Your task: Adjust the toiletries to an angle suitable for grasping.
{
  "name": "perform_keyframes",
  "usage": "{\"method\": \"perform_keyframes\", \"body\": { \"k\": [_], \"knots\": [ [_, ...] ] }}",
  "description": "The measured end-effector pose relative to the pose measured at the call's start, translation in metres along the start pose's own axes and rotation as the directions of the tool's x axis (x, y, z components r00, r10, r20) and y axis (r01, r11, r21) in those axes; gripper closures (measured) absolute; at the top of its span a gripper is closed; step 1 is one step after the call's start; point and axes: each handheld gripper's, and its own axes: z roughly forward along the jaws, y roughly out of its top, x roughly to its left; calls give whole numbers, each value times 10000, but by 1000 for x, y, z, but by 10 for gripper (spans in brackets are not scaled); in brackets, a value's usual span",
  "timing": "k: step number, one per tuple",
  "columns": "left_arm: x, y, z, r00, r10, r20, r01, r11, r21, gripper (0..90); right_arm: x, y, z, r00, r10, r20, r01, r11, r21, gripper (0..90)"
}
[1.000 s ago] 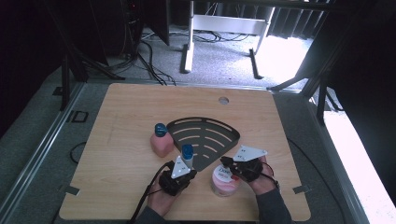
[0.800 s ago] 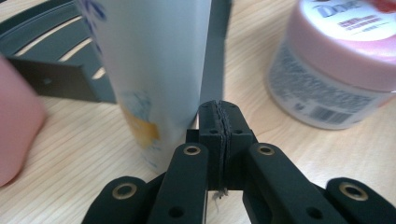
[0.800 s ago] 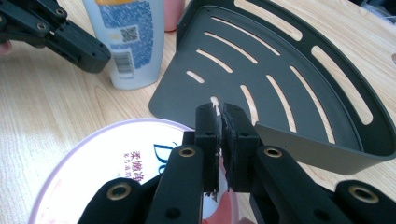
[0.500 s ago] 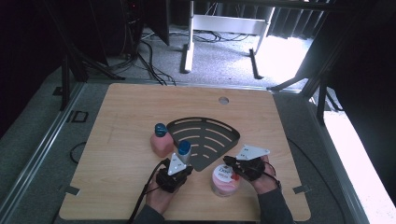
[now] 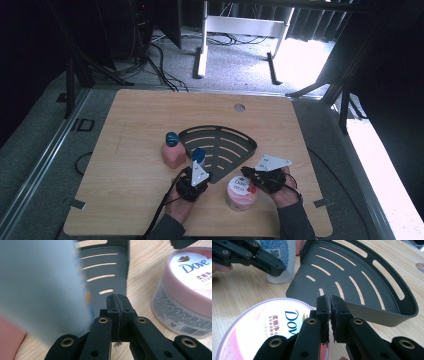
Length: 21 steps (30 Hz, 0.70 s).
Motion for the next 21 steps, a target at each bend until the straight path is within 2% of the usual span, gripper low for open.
{"method": "perform_keyframes", "body": {
  "k": [5,13,21],
  "knots": [
    [8,-6,-4,9997,-192,-179,192,9998,24,894,1,0,2,10000,-3,-33,3,10000,41,851],
    [16,-13,-4,9984,-184,-540,193,9997,162,893,0,-1,1,10000,18,-43,-17,10000,57,850],
    [29,-15,-4,9941,-516,-955,536,9984,184,893,0,-1,1,10000,35,-42,-35,10000,48,851]
  ]
}}
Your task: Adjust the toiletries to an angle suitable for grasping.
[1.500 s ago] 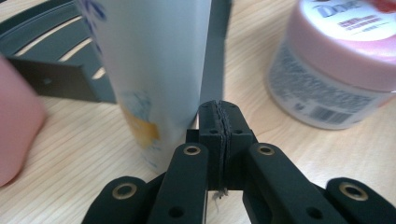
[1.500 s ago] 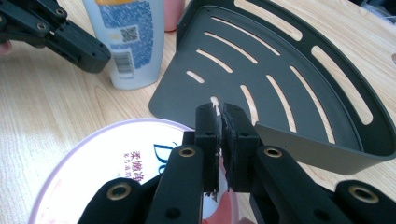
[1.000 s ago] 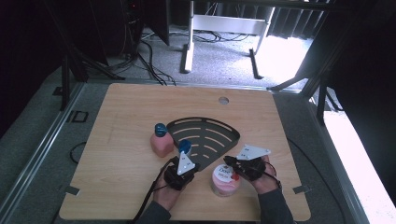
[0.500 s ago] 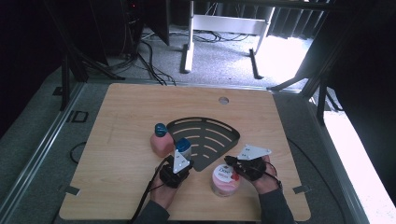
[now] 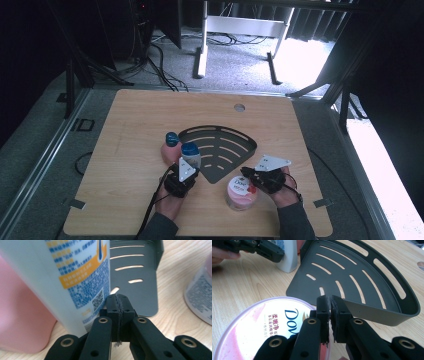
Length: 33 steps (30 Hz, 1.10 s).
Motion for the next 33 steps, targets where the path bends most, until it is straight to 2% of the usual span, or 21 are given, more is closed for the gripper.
{"method": "perform_keyframes", "body": {
  "k": [3,7,10,12,17,19,23,33],
  "knots": [
    [4,-1,1,9998,-197,-105,198,9998,59,893,0,0,0,10000,10,2,-10,10000,-17,851],
    [4,0,3,9999,-151,-20,151,9999,30,887,-1,0,0,10000,22,-2,-22,10000,-20,851],
    [0,4,6,9999,71,74,-70,10000,-68,887,-1,0,0,10000,25,0,-25,10000,-28,851],
    [-2,7,9,9989,444,148,-442,9990,-121,888,-1,-1,0,10000,26,-1,-26,10000,-32,851],
    [-8,13,20,9929,1188,43,-1188,9929,78,891,-1,-1,0,10000,45,-7,-45,10000,-39,850],
    [-8,16,24,9910,1335,-62,-1334,9909,163,893,-1,-1,0,10000,52,-14,-52,10000,-46,850],
    [-5,17,28,9891,1443,-286,-1435,9893,277,897,-2,-1,0,10000,67,2,-67,10000,-44,847],
    [1,13,33,9890,1339,-621,-1294,9890,716,896,-4,-3,-1,9999,159,23,-159,9999,-56,846]
  ]
}}
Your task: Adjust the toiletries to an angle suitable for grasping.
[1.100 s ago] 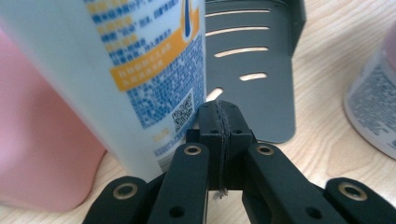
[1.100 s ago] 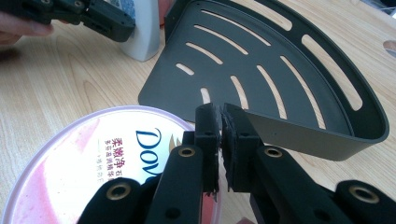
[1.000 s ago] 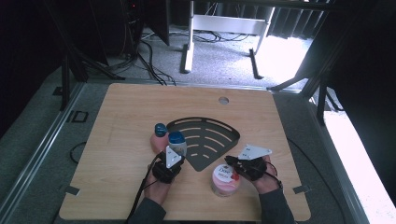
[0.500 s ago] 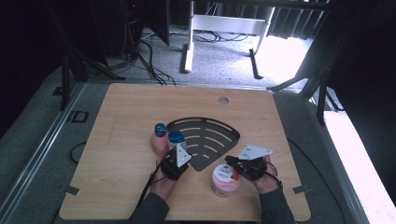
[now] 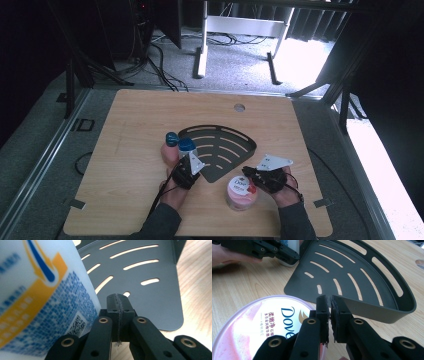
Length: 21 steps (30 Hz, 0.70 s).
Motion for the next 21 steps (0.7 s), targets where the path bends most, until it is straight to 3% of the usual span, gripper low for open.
{"method": "perform_keyframes", "body": {
  "k": [11,14,21],
  "knots": [
    [3,-11,-1,9999,-135,-14,135,9994,331,895,-4,0,2,9999,86,96,-86,10000,21,839],
    [2,-14,1,9992,-231,323,217,9989,423,893,-6,4,8,9998,114,177,-115,9999,70,859],
    [-15,-4,6,9921,558,1120,-606,9974,400,894,-16,14,34,9998,86,184,-95,9988,476,896]
  ]
}}
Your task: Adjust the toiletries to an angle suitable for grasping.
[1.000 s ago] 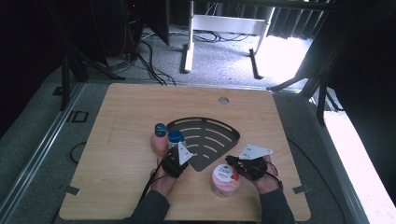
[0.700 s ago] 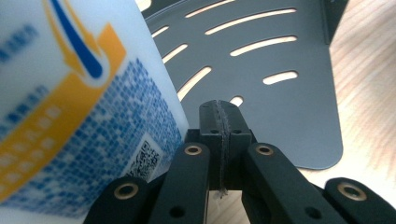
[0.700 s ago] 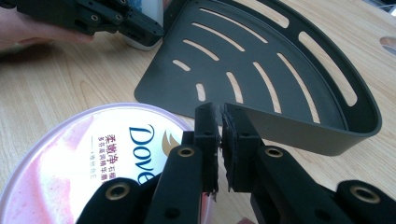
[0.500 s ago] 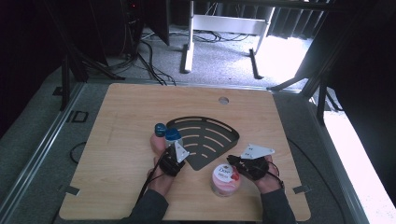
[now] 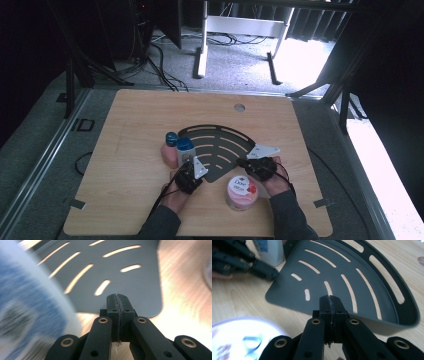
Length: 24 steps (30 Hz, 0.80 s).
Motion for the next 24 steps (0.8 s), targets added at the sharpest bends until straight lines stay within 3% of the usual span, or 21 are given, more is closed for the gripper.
{"method": "perform_keyframes", "body": {
  "k": [5,13,24],
  "knots": [
    [-6,6,4,9996,92,270,-93,10000,37,895,-4,10,20,9998,-53,-201,60,9992,384,896],
    [-13,9,8,9981,102,611,-95,9999,-118,898,-7,12,36,9989,72,-463,-37,9972,751,895],
    [-17,11,10,9943,-79,1068,109,9996,-267,897,-5,14,41,9985,-454,-315,490,9907,1267,894]
  ]
}}
